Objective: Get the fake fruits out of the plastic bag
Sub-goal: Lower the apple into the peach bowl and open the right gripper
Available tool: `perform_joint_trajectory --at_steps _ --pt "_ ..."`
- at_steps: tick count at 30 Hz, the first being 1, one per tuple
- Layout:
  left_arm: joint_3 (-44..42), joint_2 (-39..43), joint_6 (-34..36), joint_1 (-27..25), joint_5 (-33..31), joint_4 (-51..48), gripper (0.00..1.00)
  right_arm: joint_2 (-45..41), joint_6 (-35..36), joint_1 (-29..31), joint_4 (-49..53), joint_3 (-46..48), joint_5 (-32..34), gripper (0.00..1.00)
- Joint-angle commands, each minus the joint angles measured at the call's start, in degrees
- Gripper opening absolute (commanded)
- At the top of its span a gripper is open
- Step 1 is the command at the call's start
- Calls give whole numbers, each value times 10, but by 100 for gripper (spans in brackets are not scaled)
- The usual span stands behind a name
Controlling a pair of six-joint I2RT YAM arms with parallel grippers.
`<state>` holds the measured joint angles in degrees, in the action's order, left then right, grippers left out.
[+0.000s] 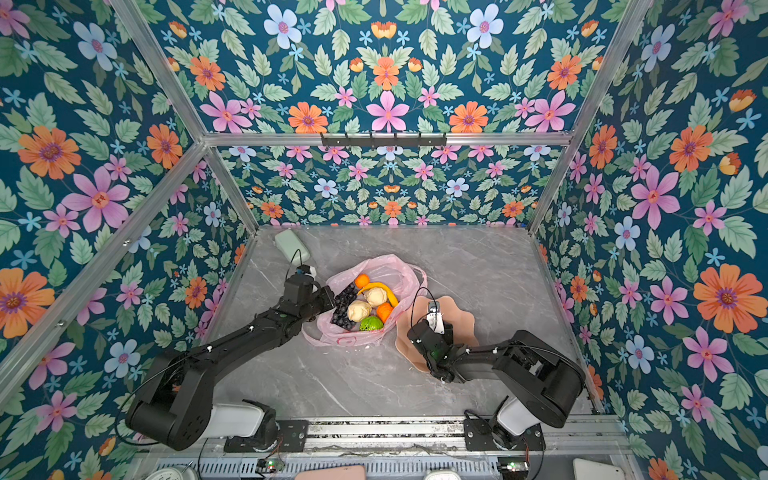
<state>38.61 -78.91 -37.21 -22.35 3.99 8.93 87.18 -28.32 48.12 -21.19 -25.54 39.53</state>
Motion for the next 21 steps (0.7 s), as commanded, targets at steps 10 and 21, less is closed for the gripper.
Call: perform_joint_trajectory --at_steps 10,21 --pt "3 -1 10 2 -3 -8 0 -20 -14 2 16 4 -1 75" --pt "3 -3 9 3 0 -8 0 -49 -17 2 53 -2 2 85"
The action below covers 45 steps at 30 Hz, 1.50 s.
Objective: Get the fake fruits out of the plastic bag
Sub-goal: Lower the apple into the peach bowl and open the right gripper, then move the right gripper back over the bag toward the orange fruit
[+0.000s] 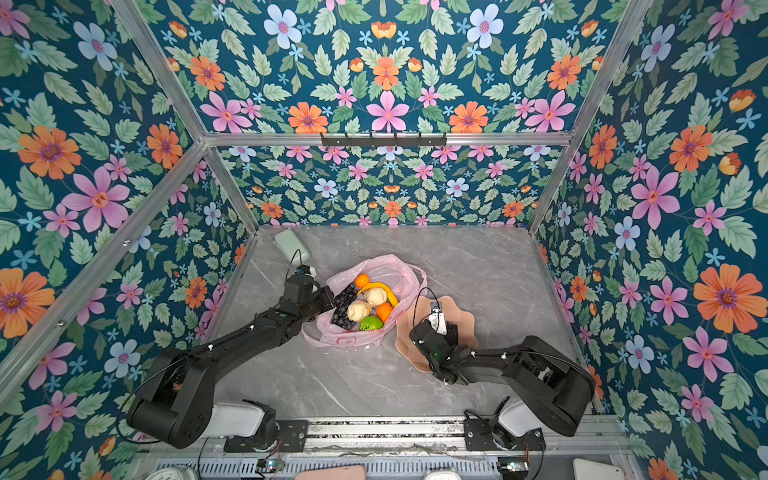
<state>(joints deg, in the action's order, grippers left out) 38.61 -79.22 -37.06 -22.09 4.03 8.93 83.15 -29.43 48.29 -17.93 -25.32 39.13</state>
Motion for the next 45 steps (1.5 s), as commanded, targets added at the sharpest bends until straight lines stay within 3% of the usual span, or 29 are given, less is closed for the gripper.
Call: perform_joint_trajectory --at_steps 1,5,10,17,29,36,45 --pt "3 1 8 1 0 -8 0 -14 -5 0 25 -6 6 88" --pt "4 0 8 1 1 -7 0 -41 0 -1 63 -17 8 95" --pt "4 -1 11 1 6 -8 0 -96 25 -6 175 -74 0 96" --pt "3 3 13 2 10 -4 0 -124 61 -13 269 -166 -85 95" --pt "-27 25 26 6 5 18 0 71 62 -14 503 -496 -288 82" --pt "-50 22 28 6 22 51 0 196 50 -14 592 -627 -324 78" --pt "-59 26 41 6 31 56 0 310 70 -14 708 -734 -324 70"
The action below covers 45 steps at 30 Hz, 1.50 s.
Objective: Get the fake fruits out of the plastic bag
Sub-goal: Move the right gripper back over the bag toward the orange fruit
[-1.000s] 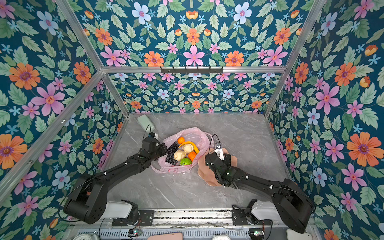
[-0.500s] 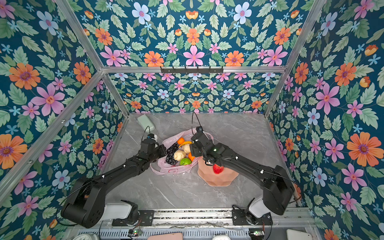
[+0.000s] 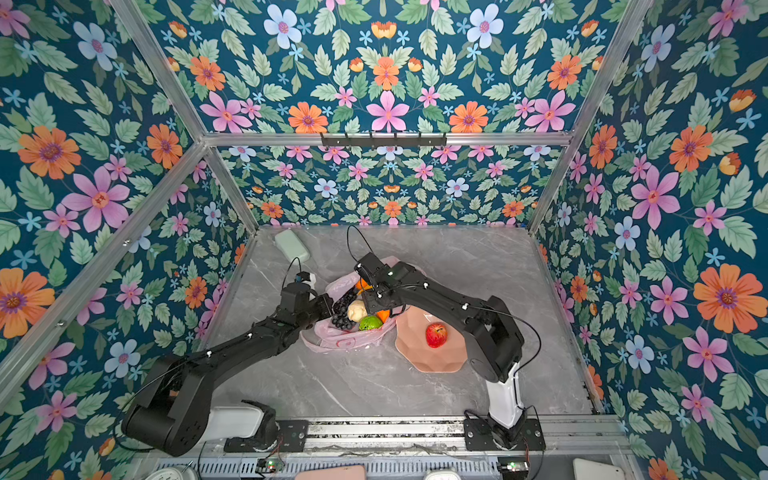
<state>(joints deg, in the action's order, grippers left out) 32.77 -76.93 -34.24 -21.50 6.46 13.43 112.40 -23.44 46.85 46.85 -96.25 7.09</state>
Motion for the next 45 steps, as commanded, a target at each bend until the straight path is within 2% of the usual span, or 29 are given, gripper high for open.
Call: perform_joint_trajectory --at_steps 1,5,26,29,33,45 --pt "-1 4 14 0 7 11 0 28 11 0 69 -37 -7 68" --pt "-1 2 17 0 7 12 0 68 6 -1 93 -72 -9 62" --pt "-7 -2 13 -1 14 16 0 142 -2 -19 98 -102 -31 62" --pt "-7 0 13 0 14 13 0 143 0 -19 94 -104 -31 62" --pt "-7 -1 11 0 14 13 0 140 2 -19 91 -104 -29 54" --pt "-7 1 11 0 13 11 0 92 18 -18 84 -91 -33 50"
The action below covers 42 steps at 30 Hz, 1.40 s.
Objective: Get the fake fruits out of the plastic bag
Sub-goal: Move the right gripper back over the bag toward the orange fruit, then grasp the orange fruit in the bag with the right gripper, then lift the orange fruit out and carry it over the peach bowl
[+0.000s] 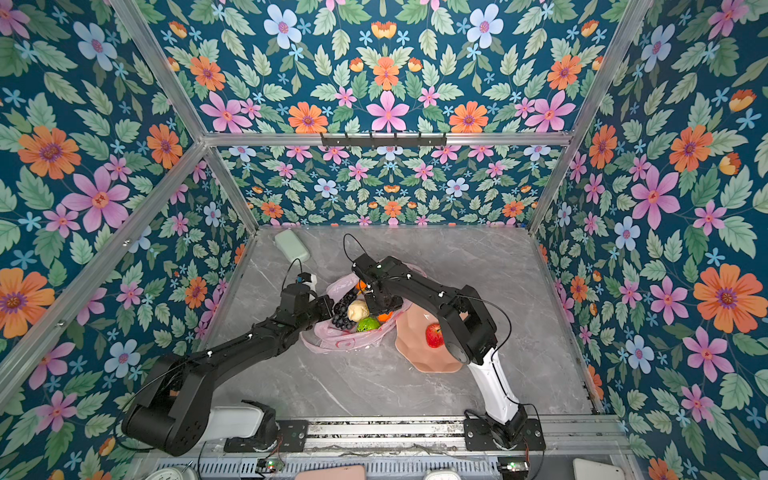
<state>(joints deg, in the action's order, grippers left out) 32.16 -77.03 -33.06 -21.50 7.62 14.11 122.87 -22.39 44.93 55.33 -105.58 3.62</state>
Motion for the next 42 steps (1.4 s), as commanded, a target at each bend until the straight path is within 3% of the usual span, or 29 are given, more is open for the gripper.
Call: perform_joint_trajectory --at_steps 1,13,24,37,42 --pt "0 3 -2 0 1 4 0 -18 9 0 0 3 2 50" --pt "3 4 -2 0 0 1 0 -97 16 -2 16 28 5 50" --pt "3 -1 -1 0 1 3 0 -242 -15 -14 -11 166 -36 50" --pt "6 -4 -1 0 3 3 0 -502 -166 -201 -130 462 -197 45" --pt "8 -7 -2 0 4 5 0 -574 -202 -271 -134 538 -210 42"
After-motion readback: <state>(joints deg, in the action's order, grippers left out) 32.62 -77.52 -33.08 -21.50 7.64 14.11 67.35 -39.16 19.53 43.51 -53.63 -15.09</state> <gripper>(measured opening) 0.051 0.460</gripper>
